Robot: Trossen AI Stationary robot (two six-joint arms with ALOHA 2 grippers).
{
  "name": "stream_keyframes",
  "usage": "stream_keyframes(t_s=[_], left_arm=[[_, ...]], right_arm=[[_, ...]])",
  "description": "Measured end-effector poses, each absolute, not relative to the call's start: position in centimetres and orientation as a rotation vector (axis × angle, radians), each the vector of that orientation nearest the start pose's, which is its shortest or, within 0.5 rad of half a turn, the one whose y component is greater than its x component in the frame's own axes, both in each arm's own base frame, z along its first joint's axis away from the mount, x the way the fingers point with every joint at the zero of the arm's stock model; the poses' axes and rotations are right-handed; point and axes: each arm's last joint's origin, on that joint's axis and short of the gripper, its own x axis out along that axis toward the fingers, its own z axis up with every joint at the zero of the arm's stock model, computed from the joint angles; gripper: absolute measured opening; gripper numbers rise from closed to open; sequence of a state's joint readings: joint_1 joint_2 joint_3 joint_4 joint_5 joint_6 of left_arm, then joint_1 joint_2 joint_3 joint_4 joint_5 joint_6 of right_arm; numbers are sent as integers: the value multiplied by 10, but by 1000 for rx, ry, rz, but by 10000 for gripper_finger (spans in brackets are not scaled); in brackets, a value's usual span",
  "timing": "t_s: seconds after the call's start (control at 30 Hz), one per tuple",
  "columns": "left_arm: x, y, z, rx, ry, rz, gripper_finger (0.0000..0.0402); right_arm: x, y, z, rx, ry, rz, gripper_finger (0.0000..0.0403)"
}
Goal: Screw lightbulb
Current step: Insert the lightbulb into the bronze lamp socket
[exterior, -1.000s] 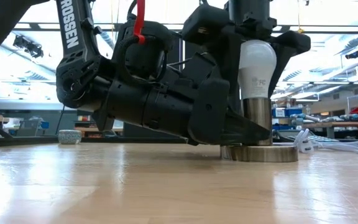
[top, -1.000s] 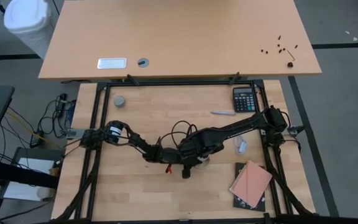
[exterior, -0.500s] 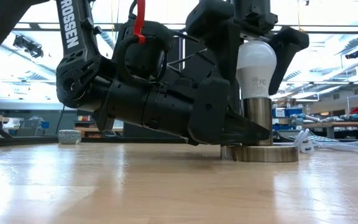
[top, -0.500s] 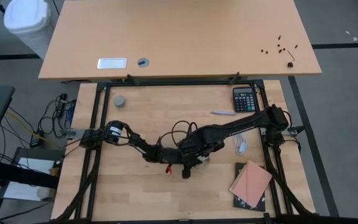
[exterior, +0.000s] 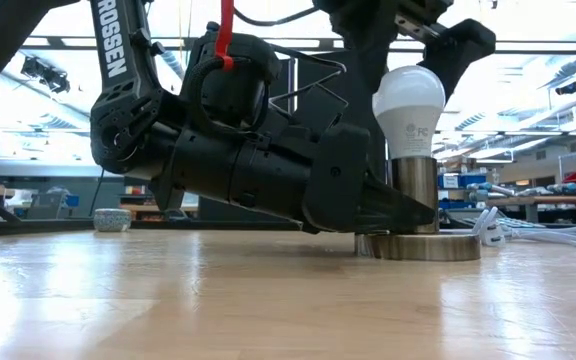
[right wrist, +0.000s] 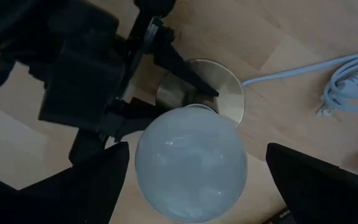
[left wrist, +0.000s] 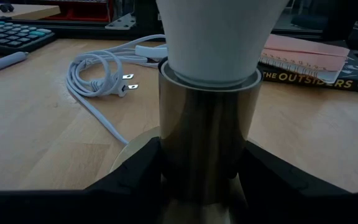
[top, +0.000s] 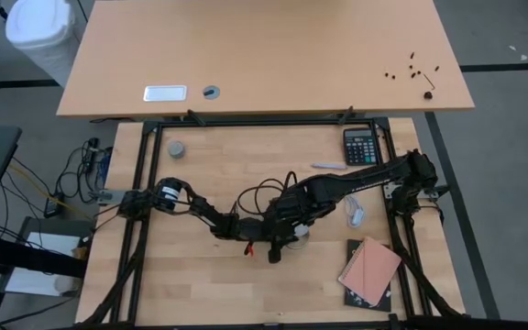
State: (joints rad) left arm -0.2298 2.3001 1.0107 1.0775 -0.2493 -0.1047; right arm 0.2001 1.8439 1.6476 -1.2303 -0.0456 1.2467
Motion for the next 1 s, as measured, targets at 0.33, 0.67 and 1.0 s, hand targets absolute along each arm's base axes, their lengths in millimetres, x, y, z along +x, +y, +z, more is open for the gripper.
stream_keyframes(t_s=[0.33, 0.67, 1.0], left_arm=[[406, -88, 61, -31, 212, 28, 193], [406, -88, 61, -29, 211, 26, 193], [406, -87, 63, -34, 181, 44, 193]], right_arm=[[344, 70, 285, 766, 1368, -499, 389], [335, 65, 294, 346, 1404, -207, 386], [328, 66, 294, 87, 1486, 60, 374]])
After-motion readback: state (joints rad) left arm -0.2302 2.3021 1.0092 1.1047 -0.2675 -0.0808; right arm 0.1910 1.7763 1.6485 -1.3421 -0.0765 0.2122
